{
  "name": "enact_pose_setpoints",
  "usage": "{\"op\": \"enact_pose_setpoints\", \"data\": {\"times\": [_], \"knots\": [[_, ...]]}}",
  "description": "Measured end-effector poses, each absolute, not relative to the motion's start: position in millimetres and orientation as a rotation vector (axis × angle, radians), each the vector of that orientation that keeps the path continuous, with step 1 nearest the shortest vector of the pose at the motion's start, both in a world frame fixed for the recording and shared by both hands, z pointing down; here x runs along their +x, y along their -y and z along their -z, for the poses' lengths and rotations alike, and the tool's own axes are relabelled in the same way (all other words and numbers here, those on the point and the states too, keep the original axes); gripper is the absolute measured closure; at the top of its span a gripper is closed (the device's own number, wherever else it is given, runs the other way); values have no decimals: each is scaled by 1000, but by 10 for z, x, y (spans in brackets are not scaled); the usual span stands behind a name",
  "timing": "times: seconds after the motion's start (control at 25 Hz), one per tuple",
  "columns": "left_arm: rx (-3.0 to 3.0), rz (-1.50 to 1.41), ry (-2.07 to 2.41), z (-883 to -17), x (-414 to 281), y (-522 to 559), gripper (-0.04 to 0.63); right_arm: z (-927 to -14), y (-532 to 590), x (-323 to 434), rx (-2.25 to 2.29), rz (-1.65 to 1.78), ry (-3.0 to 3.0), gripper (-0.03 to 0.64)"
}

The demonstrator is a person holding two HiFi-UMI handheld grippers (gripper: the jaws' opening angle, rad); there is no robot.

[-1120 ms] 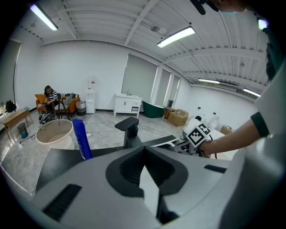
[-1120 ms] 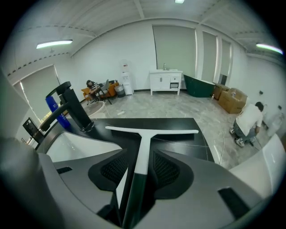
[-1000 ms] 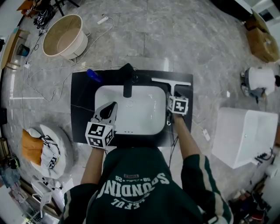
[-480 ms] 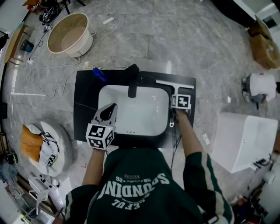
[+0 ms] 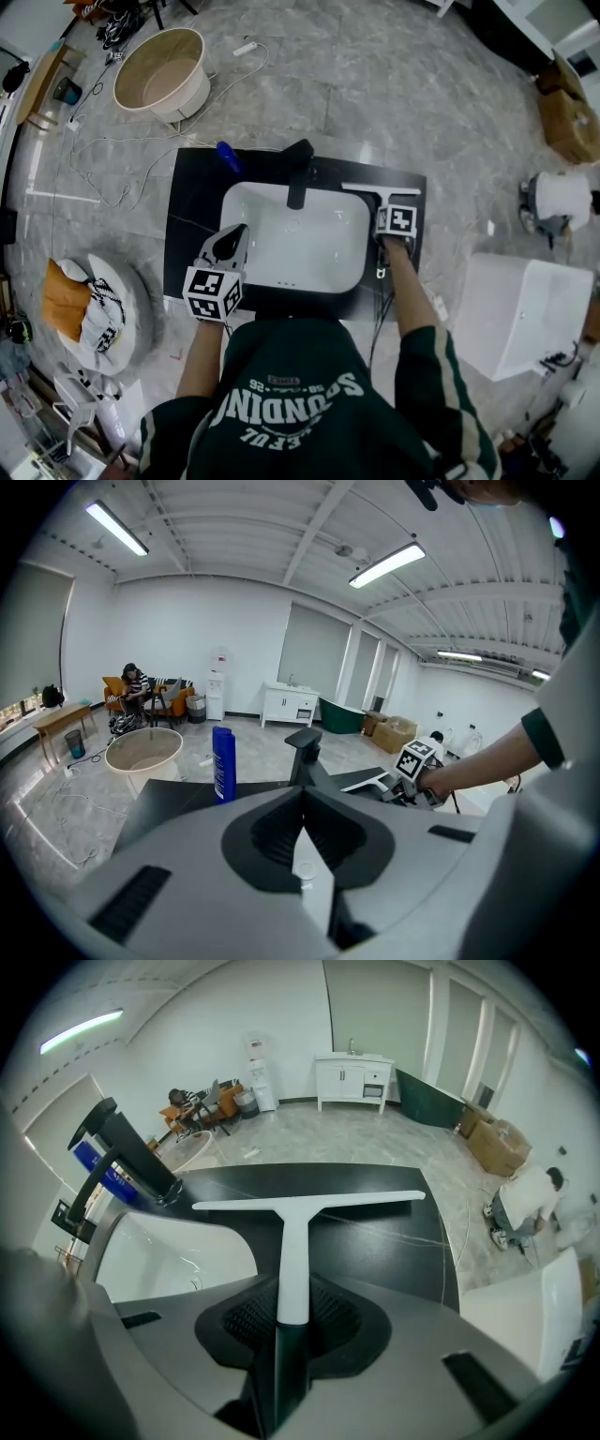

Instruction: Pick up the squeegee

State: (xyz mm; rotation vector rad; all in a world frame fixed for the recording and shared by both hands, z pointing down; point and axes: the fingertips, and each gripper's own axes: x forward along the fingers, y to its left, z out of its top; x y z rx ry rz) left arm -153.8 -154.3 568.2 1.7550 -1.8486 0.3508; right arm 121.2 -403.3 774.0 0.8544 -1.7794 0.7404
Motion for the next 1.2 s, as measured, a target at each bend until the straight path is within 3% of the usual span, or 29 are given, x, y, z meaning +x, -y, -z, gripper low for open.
{"op": "enact_pose_setpoints", "data": {"times": [0.56,1.2], "knots": [[1811,-335,1846,-5608,-1546,1390,594,-7543,3746,1265,880,-661,1820,535],[1923,-309,1838,-5395,-1563,1484,593,-6566,3463,1045,916,-622,2065,535]]}}
